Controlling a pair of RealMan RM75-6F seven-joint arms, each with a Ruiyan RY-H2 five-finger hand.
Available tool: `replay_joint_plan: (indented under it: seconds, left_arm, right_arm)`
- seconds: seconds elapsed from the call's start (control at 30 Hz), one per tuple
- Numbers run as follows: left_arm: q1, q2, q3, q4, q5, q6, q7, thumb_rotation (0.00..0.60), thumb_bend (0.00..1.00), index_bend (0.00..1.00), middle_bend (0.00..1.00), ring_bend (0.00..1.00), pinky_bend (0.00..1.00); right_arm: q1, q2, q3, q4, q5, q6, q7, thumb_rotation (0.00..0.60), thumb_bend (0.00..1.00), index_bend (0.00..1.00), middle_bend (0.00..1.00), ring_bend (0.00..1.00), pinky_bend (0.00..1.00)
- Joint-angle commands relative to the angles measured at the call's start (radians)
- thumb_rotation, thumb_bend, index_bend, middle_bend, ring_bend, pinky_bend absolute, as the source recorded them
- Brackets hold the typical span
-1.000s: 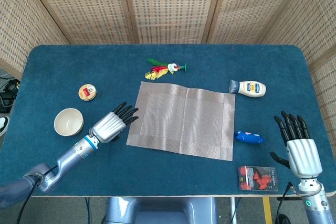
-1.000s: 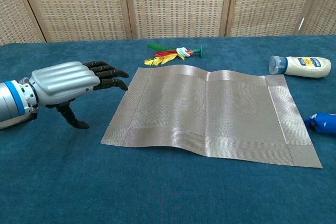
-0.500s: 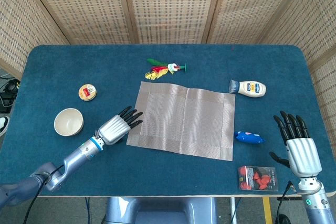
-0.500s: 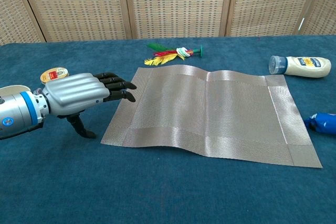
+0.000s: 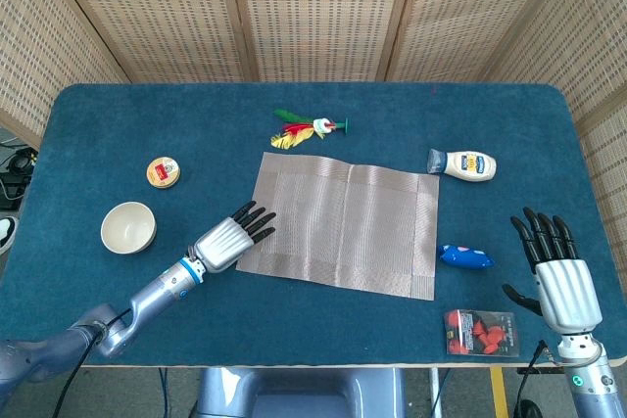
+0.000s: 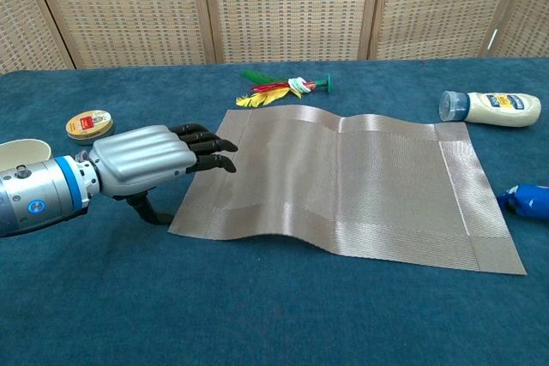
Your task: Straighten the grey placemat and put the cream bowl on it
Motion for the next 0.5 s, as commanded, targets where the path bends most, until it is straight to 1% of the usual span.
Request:
replay_joint_plan:
  seconds: [0.03,0.2,0.37,0.43,0.5]
  left_arm:
    - [-0.004,-0.001,0.000,-0.006,-0.002,0.003,0.006,0.600,0.34,0.15,0.00,0.00,0.00]
    - [-0.012,-0.003,0.002,-0.019,-0.009,-0.004,0.022,0.600,0.39,0.16,0.00,0.00,0.00]
    - [-0.018,-0.010,0.002,-0.027,-0.020,-0.012,0.035,0.600,0.40,0.17,0.00,0.00,0.00]
    - [-0.020,-0.012,0.002,-0.028,-0.023,-0.013,0.038,0.600,0.41,0.18,0.00,0.00,0.00]
    - [-0.020,-0.015,0.004,-0.029,-0.027,-0.013,0.036,0.600,0.44,0.24,0.00,0.00,0.00]
  right_arm:
    - [-0.003,0.001,0.001,-0.002,-0.005,0.001,0.000,0.600,0.00,0.04,0.00,0.00,0.00]
    - [-0.008,0.003,0.005,-0.005,-0.014,0.005,0.003,0.600,0.00,0.04,0.00,0.00,0.00]
    - [-0.013,0.005,0.007,-0.008,-0.024,0.008,0.004,0.600,0.00,0.04,0.00,0.00,0.00]
    - [-0.015,0.006,0.008,-0.009,-0.027,0.009,0.006,0.600,0.00,0.04,0.00,0.00,0.00]
    - [-0.017,0.007,0.009,-0.010,-0.031,0.010,0.008,0.600,0.00,0.04,0.00,0.00,0.00]
